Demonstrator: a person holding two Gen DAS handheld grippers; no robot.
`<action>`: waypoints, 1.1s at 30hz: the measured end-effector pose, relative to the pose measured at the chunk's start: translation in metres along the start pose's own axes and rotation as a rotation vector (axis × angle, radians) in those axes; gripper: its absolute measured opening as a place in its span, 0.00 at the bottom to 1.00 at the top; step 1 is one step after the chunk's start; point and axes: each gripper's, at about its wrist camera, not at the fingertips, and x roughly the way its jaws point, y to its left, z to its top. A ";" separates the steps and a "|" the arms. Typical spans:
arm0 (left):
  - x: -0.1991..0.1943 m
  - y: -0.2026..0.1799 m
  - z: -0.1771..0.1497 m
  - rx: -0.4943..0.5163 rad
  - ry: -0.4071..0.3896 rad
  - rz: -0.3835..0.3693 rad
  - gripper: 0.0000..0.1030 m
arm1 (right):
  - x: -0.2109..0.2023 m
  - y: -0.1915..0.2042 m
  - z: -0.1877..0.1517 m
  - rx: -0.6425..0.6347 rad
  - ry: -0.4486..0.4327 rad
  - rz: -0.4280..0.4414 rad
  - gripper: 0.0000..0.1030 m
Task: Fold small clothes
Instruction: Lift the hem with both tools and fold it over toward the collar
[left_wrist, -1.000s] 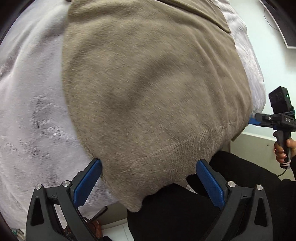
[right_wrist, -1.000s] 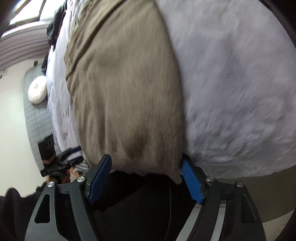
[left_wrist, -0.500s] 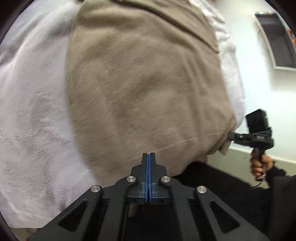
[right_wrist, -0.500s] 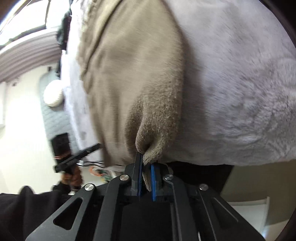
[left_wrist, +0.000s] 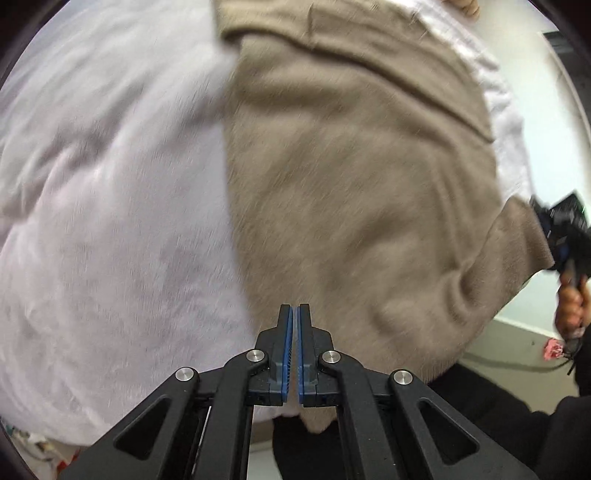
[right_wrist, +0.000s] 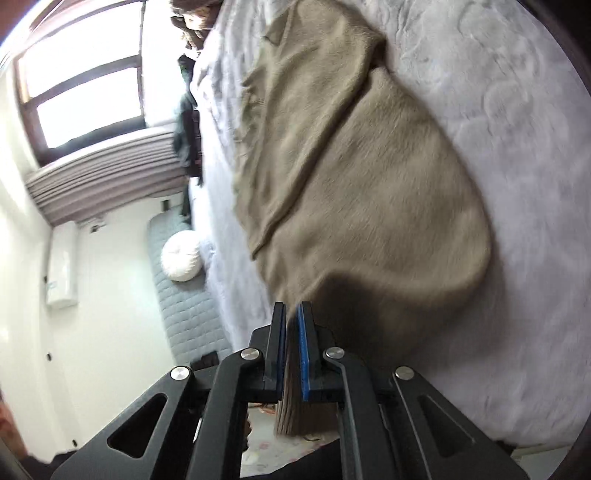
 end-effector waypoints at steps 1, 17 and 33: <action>0.002 0.002 -0.004 -0.005 0.015 0.004 0.01 | 0.003 0.001 0.005 -0.011 0.023 -0.018 0.07; 0.014 0.014 -0.032 -0.026 0.007 0.109 0.99 | 0.055 0.001 -0.009 -0.146 0.315 -0.274 0.78; 0.033 -0.007 -0.034 0.053 0.100 -0.087 0.17 | 0.062 0.016 -0.031 -0.141 0.323 -0.204 0.09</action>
